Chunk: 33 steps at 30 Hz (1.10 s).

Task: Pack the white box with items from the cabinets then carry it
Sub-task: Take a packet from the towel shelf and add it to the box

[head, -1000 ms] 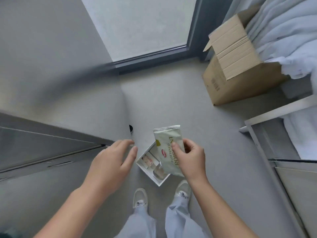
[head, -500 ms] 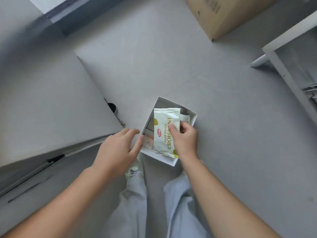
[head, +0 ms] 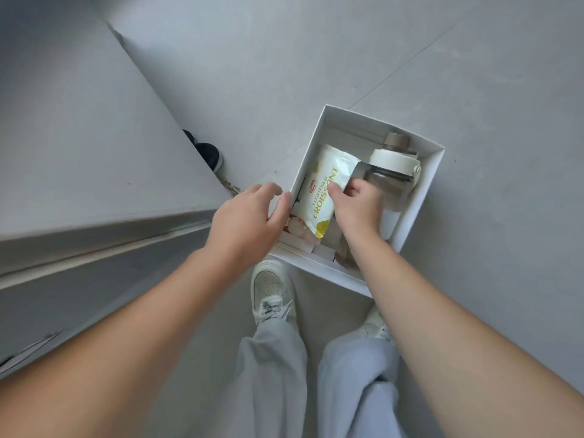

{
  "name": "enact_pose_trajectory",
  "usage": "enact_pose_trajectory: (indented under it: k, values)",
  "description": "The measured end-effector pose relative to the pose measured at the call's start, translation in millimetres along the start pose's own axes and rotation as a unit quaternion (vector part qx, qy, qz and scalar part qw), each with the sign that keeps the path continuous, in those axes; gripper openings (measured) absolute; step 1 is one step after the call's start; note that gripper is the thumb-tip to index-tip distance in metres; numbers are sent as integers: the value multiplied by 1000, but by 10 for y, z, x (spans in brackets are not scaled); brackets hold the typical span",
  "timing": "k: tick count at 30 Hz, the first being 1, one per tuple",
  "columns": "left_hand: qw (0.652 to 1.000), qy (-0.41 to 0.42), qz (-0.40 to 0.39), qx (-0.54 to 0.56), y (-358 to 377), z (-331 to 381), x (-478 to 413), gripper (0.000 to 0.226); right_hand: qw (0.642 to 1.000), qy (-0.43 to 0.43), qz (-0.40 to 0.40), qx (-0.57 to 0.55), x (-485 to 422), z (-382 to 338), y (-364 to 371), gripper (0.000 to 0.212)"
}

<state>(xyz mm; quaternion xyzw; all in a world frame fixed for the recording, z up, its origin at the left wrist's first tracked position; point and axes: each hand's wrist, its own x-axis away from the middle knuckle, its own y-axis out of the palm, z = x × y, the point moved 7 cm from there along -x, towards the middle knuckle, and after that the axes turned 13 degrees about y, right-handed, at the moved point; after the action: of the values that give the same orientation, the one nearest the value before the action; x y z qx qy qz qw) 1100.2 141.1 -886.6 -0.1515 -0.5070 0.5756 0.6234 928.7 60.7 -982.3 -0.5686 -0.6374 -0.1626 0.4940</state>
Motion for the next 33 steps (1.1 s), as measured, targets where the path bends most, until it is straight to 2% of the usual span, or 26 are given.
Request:
enact_pose_trajectory:
  k: [3, 7, 13, 18, 23, 28, 30, 33]
  values:
    - [1000, -1, 1, 4, 55, -66, -28, 43, 997, 0, -46, 59, -103, 36, 188, 14]
    - [1000, 0, 1, 10, 69, -114, -23, 45, 993, 6, -83, 80, -98, 96, 187, 30]
    - [1000, -1, 10, 6, 17, -77, -14, 45, 996, -7, -77, 49, 72, 123, 7, 52]
    - [1000, 2, 7, 6, 14, 6, -28, 45, 992, 23, -114, 57, 123, 103, 100, 64]
    - [1000, 3, 7, 1, 2, -3, -15, 47, 994, 9, -99, 38, 141, 24, 75, 53]
    - [1000, 7, -15, -14, -105, 71, 123, 47, 995, -46, -70, 45, 413, -77, -190, 19]
    - [999, 18, -15, -37, -248, 189, 171, 47, 993, -79, -60, 70, 573, -190, -362, 18]
    - [994, 57, 23, -90, -628, 505, 216, 45, 984, -130, -37, 117, 873, -486, -683, 28]
